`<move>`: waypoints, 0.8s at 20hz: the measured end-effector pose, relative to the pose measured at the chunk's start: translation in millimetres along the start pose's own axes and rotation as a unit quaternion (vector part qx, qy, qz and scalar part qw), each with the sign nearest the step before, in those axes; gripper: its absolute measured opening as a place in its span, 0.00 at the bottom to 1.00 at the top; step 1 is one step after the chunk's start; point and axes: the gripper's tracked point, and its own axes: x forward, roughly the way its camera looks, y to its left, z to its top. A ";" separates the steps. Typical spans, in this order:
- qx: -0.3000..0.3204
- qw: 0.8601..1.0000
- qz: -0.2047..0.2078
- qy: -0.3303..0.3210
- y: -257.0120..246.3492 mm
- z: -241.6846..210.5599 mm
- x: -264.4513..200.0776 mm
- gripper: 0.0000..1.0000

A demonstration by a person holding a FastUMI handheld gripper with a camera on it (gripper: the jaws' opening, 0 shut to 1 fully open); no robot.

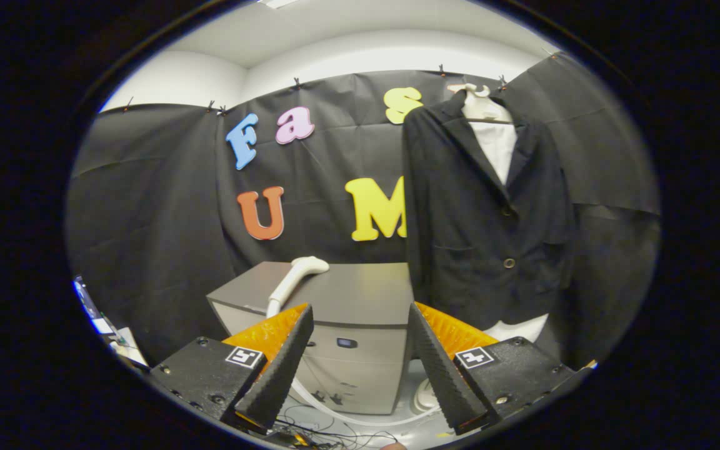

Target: Iron the clothes twice with a garment steamer, once on the left side and once on the right side.

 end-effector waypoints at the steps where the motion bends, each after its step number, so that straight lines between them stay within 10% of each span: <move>1: 0.003 1.000 0.015 0.004 16.1 4.7 12.1 0.97; 16: 0.009 0.980 0.065 0.187 124.9 -1.6 237.3 0.95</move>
